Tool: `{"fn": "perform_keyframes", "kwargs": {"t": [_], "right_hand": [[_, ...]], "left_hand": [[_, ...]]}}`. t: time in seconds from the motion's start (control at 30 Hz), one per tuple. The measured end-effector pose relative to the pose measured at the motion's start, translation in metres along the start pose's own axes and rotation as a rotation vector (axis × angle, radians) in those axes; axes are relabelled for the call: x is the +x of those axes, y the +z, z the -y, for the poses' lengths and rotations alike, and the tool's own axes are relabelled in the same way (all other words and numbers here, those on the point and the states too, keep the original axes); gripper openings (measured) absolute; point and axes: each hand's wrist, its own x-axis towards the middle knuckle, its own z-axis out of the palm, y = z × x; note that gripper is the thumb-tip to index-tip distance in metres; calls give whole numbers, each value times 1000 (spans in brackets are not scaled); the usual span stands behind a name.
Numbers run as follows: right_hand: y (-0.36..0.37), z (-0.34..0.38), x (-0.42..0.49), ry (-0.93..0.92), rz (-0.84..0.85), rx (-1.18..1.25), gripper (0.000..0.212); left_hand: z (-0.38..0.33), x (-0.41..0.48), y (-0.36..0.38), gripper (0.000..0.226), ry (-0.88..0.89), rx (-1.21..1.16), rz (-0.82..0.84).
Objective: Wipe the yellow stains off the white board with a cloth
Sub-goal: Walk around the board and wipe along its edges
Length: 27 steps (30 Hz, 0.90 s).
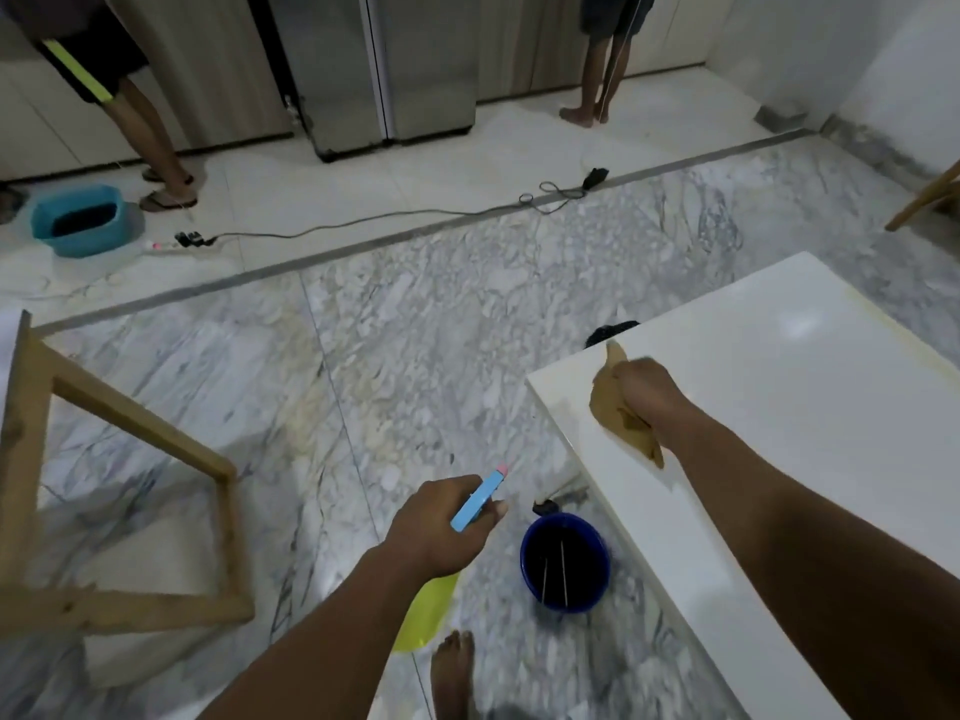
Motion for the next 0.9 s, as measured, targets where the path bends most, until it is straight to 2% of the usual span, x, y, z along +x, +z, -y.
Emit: {"fn": "perform_keyframes", "kwargs": {"t": [0.1,0.17,0.23,0.3,0.47,0.53,0.7,0.9], "right_hand": [[48,7,35,-319,-140,-376,38],[86,-7,55,-487,-79,-620,44],[117,-37,70,-596,-56,-977,55],[129,-62,73,-632,-103,-1177,65],[114,-92,71,-741,-99,-1295,96],[109,-100,63,-725,-84,-1304,100],[92,-131,34,-774,-151,-1284,69],[72,-169,10,-797,-175,-1258,70]], "left_hand": [[25,15,-3,40,-23,4,3],[39,21,-2,43,-29,-1,11],[49,23,-2,47,-26,-11,18],[57,26,-1,48,-24,-29,34],[63,32,0,49,-34,-8,91],[61,34,2,48,-32,3,99],[46,37,8,42,-20,5,128],[25,20,31,36,6,11,187]]}}
